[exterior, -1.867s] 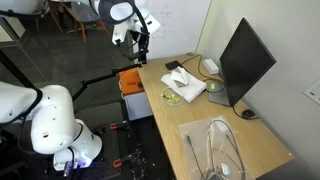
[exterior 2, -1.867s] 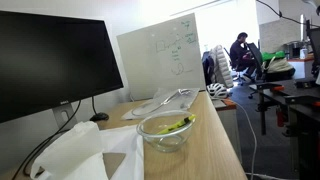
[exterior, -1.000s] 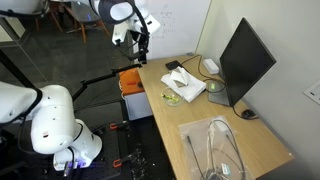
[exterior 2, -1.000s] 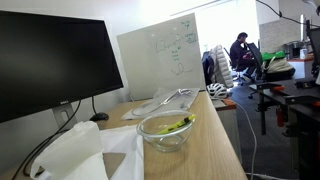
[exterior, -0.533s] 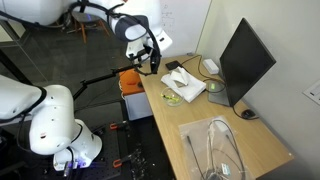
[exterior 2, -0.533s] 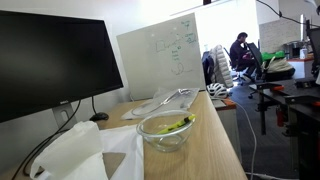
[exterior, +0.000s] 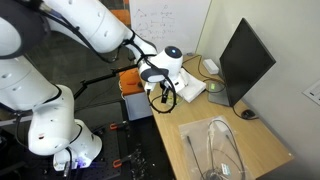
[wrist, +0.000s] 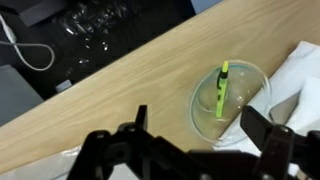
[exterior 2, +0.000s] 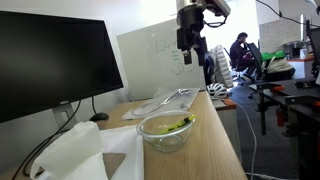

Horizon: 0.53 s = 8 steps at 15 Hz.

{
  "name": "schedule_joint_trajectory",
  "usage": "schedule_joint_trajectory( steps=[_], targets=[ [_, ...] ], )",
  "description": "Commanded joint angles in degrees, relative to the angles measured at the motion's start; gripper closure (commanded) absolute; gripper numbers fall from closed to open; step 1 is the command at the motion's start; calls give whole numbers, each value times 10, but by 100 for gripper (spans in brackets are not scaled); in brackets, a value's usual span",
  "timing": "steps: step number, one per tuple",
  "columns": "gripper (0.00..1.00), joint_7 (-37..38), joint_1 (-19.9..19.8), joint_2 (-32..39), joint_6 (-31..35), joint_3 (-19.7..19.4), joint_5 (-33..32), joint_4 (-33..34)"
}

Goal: Move the glass bowl to the left side of the desk

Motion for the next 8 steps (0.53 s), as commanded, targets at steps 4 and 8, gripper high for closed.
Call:
schedule_joint_trajectory(
  steps=[4, 8],
  targets=[
    [0, -60, 5, 115, 12, -13, 51, 62],
    [0, -68, 0, 153, 15, -19, 55, 71]
  ],
)
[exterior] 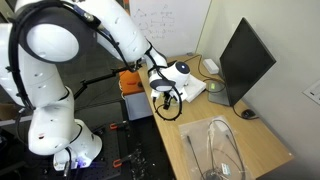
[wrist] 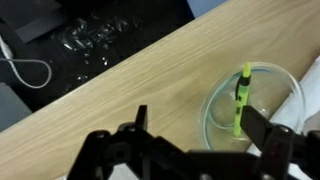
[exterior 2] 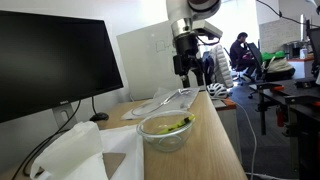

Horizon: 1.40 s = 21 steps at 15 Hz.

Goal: Move the glass bowl to the left side of the desk

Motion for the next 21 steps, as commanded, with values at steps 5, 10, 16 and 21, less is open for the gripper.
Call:
schedule_joint_trajectory(
  steps=[5, 10, 16, 21],
  targets=[
    [0, -75, -11, 69, 19, 4, 71, 33],
    [0, -75, -2, 136, 29, 4, 76, 78],
    [29, -49, 26, 191, 29, -6, 33, 138],
    [68, -26, 39, 204, 25, -20, -2, 157]
  ],
)
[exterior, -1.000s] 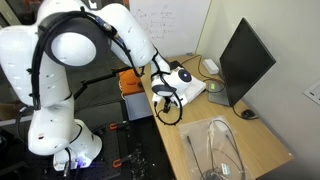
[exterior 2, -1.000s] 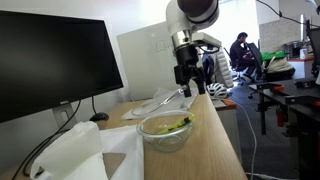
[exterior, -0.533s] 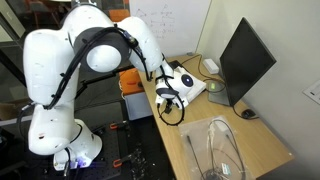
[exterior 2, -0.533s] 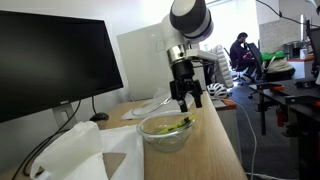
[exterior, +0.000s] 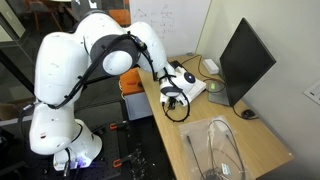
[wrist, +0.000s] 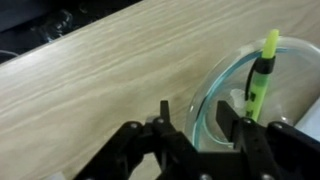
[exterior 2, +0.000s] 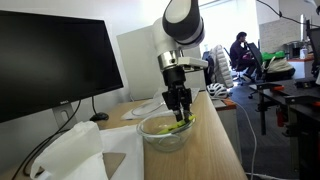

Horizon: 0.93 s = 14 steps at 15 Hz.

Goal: Move the glass bowl to the left side of the desk

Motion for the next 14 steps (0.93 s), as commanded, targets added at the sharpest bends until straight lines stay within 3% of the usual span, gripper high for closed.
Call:
schedule_joint_trajectory(
  steps=[1, 4, 5, 14],
  targets=[
    [75, 25, 14, 10, 3, -13, -23, 10],
    [96, 30, 20, 18, 0, -16, -33, 16],
    [99, 34, 22, 18, 1, -17, -35, 19],
    [97, 18, 8, 5, 13, -14, -28, 20]
  ],
)
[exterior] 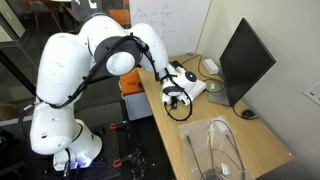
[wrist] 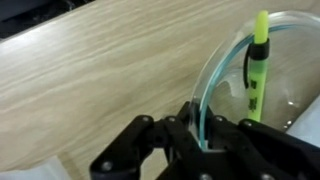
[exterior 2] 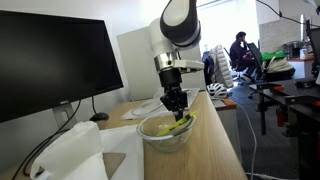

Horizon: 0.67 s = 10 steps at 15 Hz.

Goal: Move the glass bowl to the left side of the desk

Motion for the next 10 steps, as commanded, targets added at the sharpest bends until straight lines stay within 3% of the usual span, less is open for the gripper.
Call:
schedule_joint_trajectory(
  steps=[1, 10],
  targets=[
    [97, -2, -10, -17, 16, 1, 3, -11],
    [97, -102, -79, -108, 80, 43, 63, -129]
  ],
)
